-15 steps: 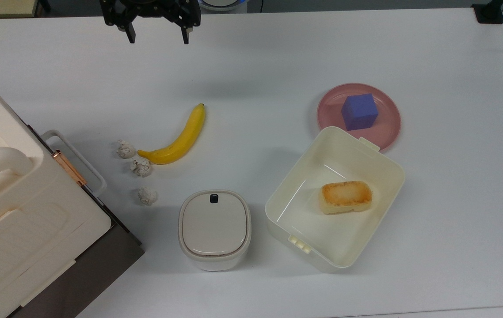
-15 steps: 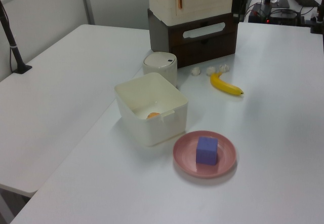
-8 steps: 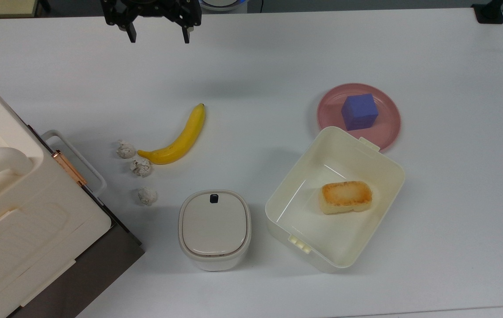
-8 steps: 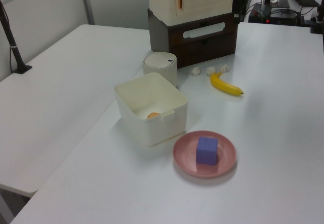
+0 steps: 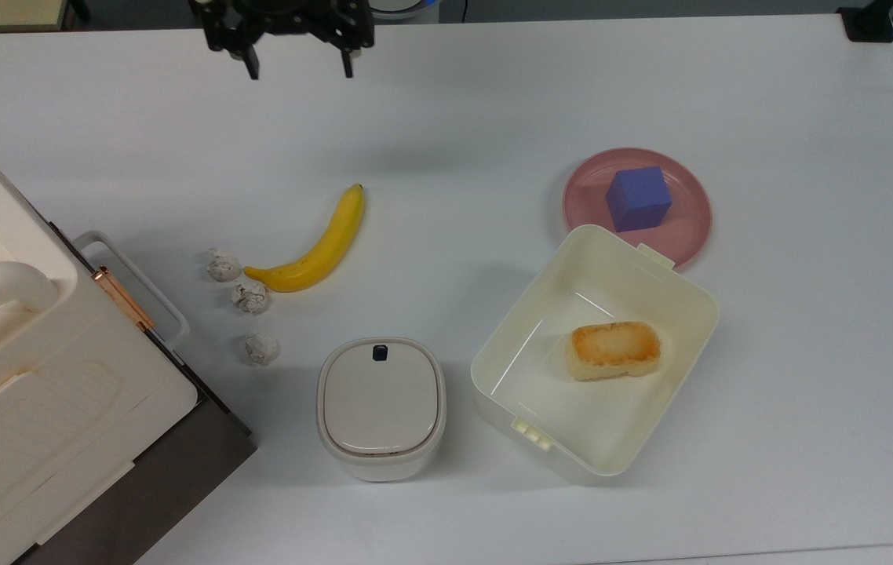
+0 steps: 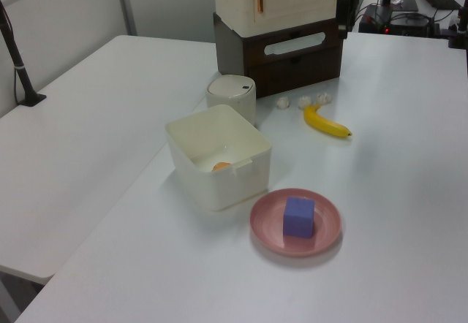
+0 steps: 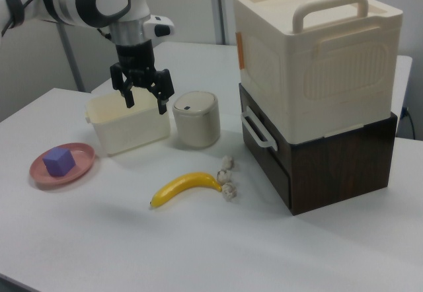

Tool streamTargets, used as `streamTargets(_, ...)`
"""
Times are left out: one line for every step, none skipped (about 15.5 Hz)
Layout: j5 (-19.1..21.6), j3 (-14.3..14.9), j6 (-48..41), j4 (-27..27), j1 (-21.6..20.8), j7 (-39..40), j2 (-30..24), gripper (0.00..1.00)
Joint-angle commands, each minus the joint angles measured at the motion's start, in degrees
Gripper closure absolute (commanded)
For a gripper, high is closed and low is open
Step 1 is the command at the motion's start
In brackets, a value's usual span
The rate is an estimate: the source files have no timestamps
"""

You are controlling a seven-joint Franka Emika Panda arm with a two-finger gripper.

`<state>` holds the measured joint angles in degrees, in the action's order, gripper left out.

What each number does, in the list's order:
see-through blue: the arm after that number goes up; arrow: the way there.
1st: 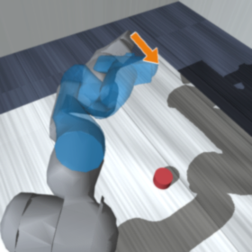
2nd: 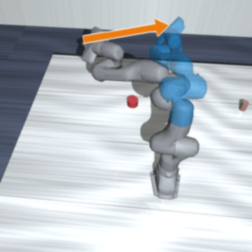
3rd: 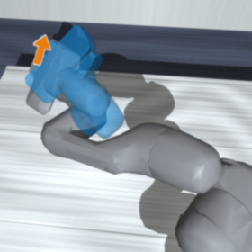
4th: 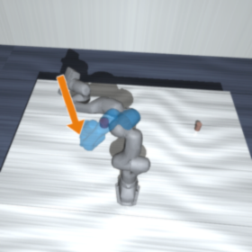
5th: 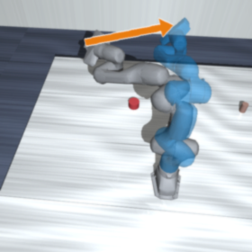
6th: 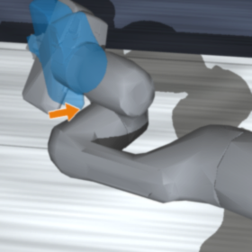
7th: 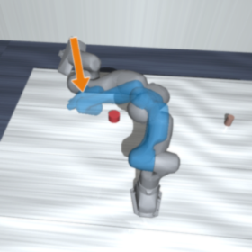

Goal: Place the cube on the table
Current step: 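Move the gripper over the purple cube on the pink plate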

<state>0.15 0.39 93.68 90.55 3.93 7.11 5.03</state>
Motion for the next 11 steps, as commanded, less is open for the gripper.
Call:
streamTargets(0.7,0.4,-1.4,0.9,-5.1,1.1,1.9,0.0)
streamTargets(0.7,0.4,-1.4,1.0,-7.0,1.1,2.6,0.0)
streamTargets(0.8,0.4,-1.2,1.7,-8.8,1.0,3.2,0.0)
streamTargets(1.0,0.4,-1.0,2.2,-10.9,0.7,3.8,0.0)
streamTargets(1.2,0.4,-0.9,2.5,-12.9,0.5,4.0,0.0)
streamTargets(1.4,0.4,-0.8,2.9,-14.9,0.3,4.8,0.0)
streamTargets(2.4,0.4,-0.7,3.1,-16.6,-1.0,5.3,0.0)
streamTargets(3.7,0.4,-0.2,3.1,-18.5,-3.1,6.4,0.0)
streamTargets(4.3,0.4,1.1,3.1,-20.7,-5.6,7.7,0.0)
streamTargets(4.3,0.4,3.0,3.1,-23.2,-8.1,8.8,0.0)
streamTargets(4.3,0.4,5.1,3.1,-25.8,-10.4,10.2,0.0)
